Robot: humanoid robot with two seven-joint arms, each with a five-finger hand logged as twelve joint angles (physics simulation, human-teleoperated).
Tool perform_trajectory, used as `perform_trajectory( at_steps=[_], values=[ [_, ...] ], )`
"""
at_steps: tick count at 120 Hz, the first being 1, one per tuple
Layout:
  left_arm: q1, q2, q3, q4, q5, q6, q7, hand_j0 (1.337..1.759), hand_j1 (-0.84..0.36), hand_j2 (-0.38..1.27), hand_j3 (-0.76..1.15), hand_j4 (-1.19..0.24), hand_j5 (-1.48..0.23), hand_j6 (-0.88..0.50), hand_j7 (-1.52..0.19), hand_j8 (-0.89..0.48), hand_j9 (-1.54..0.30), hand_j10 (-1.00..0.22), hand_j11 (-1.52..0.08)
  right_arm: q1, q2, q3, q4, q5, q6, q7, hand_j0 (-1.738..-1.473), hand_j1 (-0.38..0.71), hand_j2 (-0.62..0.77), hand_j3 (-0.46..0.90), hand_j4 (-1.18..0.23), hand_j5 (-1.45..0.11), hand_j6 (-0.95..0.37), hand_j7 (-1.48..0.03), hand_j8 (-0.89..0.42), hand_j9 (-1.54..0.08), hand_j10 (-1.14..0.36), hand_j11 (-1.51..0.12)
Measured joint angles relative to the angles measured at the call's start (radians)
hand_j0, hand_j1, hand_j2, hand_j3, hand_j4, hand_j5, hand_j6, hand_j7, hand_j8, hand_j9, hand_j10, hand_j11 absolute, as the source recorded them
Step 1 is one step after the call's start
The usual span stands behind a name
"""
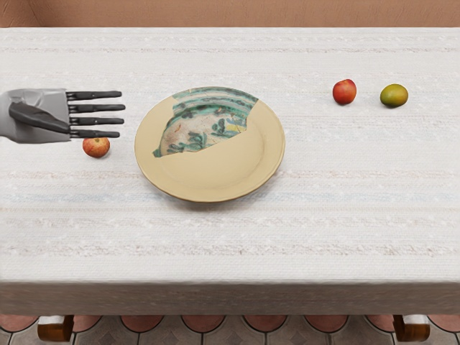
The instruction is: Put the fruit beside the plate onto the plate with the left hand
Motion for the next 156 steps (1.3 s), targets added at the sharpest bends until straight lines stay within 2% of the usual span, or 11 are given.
perform_trajectory(
  at_steps=[19,28,44,59,66,77,87,113,135,156],
  values=[
    [-0.003,0.001,0.000,-0.014,0.005,0.000,0.000,1.658,0.27,0.01,0.00,-0.06,-0.08,-0.06,-0.08,-0.06,-0.08,-0.06,-0.08,0.006,0.000,0.000,0.001,-0.001,-0.001,-0.001,-1.658,-0.35,0.00,0.00,0.00,0.00,0.00,0.00,0.00,0.00,0.00,0.00],
    [-0.019,-0.003,-0.023,-0.017,0.083,0.000,0.001,1.658,0.28,0.01,0.00,-0.05,-0.07,-0.05,-0.07,-0.05,-0.07,-0.05,-0.07,0.008,0.000,0.000,0.002,-0.001,0.000,-0.001,-1.658,-0.35,0.00,0.00,0.00,0.00,0.00,0.00,0.00,0.00,0.00,0.00],
    [-0.058,-0.049,-0.175,-0.019,0.492,0.000,0.003,1.658,0.28,0.01,0.00,-0.05,-0.07,-0.05,-0.07,-0.05,-0.07,-0.05,-0.07,0.012,0.000,0.000,0.005,0.000,0.000,-0.001,-1.658,-0.35,0.00,0.00,0.00,0.00,0.00,0.00,0.00,0.00,0.00,0.00],
    [-0.056,-0.141,-0.220,-0.054,0.886,0.045,0.015,1.658,0.28,0.01,0.00,-0.06,-0.08,-0.06,-0.08,-0.06,-0.08,-0.06,-0.08,0.013,0.000,0.000,0.006,0.000,0.000,-0.001,-1.658,-0.35,0.00,0.00,0.00,0.00,0.00,0.00,0.00,0.00,0.00,0.00],
    [-0.039,-0.182,-0.209,-0.070,1.069,0.126,0.023,1.658,0.28,0.01,0.00,-0.06,-0.08,-0.06,-0.08,-0.06,-0.08,-0.06,-0.08,0.013,0.000,0.000,0.006,0.000,0.000,-0.001,-1.658,-0.35,0.00,0.00,0.00,0.00,0.00,0.00,0.00,0.00,0.00,0.00],
    [-0.040,-0.251,-0.129,-0.082,1.353,0.320,0.030,1.658,0.27,0.01,0.00,-0.06,-0.08,-0.06,-0.08,-0.06,-0.08,-0.06,-0.08,0.014,0.000,0.001,0.006,0.000,0.000,-0.001,-1.658,-0.35,0.00,0.00,0.00,0.00,0.00,0.00,0.00,0.00,0.00,0.00],
    [-0.035,-0.286,-0.065,-0.083,1.512,0.451,0.032,1.658,0.26,0.01,0.00,-0.07,-0.09,-0.07,-0.09,-0.07,-0.09,-0.07,-0.09,0.014,0.000,0.000,0.006,0.000,0.000,-0.001,-1.658,-0.35,0.00,0.00,0.00,0.00,0.00,0.00,0.00,0.00,0.00,0.00],
    [-0.014,-0.386,0.101,-0.057,1.677,0.737,0.034,1.658,0.23,0.02,0.00,-0.10,-0.13,-0.10,-0.13,-0.10,-0.13,-0.10,-0.13,0.014,0.000,0.000,0.006,0.000,0.000,-0.001,-1.658,-0.35,0.00,0.00,0.00,0.00,0.00,0.00,0.00,0.00,0.00,0.00],
    [-0.016,-0.455,0.176,-0.005,1.701,0.801,0.034,1.658,0.18,0.03,0.00,-0.15,-0.19,-0.15,-0.19,-0.15,-0.19,-0.15,-0.19,0.014,0.000,0.000,0.006,0.000,0.000,-0.001,-1.658,-0.35,0.00,0.00,0.00,0.00,0.00,0.00,0.00,0.00,0.00,0.00],
    [0.005,-0.474,0.202,0.058,1.704,0.823,0.034,1.658,0.11,0.04,0.00,-0.21,-0.27,-0.21,-0.27,-0.21,-0.27,-0.21,-0.27,0.014,0.000,0.000,0.006,0.000,0.000,-0.001,-1.658,-0.35,0.00,0.00,0.00,0.00,0.00,0.00,0.00,0.00,0.00,0.00]
  ],
)
